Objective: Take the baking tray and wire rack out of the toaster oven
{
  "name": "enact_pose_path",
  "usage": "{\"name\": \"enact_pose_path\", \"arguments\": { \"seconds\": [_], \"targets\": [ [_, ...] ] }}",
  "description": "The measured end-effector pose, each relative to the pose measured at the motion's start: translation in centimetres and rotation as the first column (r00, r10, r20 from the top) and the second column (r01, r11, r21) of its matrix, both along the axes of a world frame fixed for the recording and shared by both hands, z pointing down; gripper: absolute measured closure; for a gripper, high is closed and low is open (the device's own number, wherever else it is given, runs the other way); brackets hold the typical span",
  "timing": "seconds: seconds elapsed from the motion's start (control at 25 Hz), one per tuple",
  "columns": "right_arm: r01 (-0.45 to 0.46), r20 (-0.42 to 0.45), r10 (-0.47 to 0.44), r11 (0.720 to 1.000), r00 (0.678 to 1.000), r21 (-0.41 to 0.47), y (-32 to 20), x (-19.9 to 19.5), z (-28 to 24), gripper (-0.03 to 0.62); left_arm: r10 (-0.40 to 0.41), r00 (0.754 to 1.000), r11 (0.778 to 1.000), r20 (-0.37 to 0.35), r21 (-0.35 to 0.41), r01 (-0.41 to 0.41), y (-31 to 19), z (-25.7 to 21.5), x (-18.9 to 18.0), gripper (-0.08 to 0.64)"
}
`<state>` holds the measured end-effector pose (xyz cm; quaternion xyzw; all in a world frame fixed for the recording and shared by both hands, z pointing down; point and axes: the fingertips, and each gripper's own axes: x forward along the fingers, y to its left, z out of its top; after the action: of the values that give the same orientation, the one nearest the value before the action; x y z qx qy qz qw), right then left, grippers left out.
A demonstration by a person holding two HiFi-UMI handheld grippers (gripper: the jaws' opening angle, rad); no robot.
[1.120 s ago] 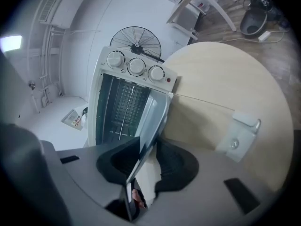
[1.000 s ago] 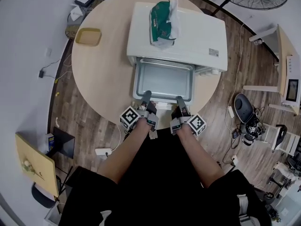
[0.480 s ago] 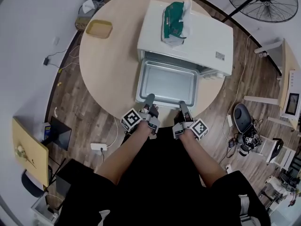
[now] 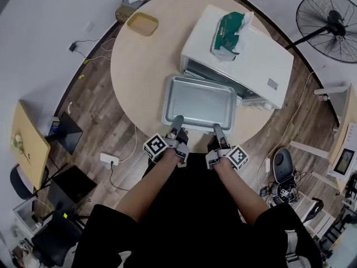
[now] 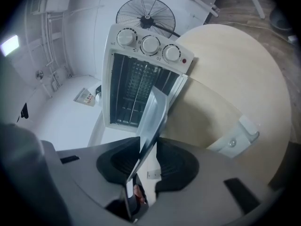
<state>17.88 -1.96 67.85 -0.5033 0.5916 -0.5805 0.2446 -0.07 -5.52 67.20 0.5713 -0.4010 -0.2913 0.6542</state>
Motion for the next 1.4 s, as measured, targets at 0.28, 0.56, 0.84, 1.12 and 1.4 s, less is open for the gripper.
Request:
{"name": "enact_pose_path", "arguments": {
  "seconds": [0.28, 0.56, 0.84, 1.12, 1.4],
  "targets": [
    [0.182, 0.033, -0.182, 0.983, 0.983, 0.001, -1.0, -2.0, 0.0, 0.483, -0.16, 0.987, 0.987, 0.008, 0.007, 0.16, 1.9, 0.0, -1.9, 0.485],
    [0.289, 0.028, -0.289, 0.957, 0.957, -0.011, -1.5, -5.2, 0.1, 0.485, -0.243, 0.97, 0.969, -0.027, 0.028, 0.244, 3.1, -0.6, -4.9, 0.485],
    [0.336, 0.004, -0.336, 0.942, 0.942, -0.017, -2.4, -9.0, -0.5, 0.485, -0.295, 0.955, 0.955, -0.03, 0.023, 0.295, 3.2, -0.9, -8.8, 0.483],
    [0.364, 0.013, -0.363, 0.931, 0.932, -0.039, -3.7, -13.5, -1.0, 0.485, -0.333, 0.943, 0.943, -0.023, 0.015, 0.334, 2.6, -0.7, -13.3, 0.484],
    [0.418, -0.022, -0.42, 0.907, 0.907, -0.047, -5.3, -18.1, -0.9, 0.483, -0.368, 0.929, 0.93, -0.037, -0.007, 0.368, 1.9, -0.5, -17.8, 0.484]
  ]
}}
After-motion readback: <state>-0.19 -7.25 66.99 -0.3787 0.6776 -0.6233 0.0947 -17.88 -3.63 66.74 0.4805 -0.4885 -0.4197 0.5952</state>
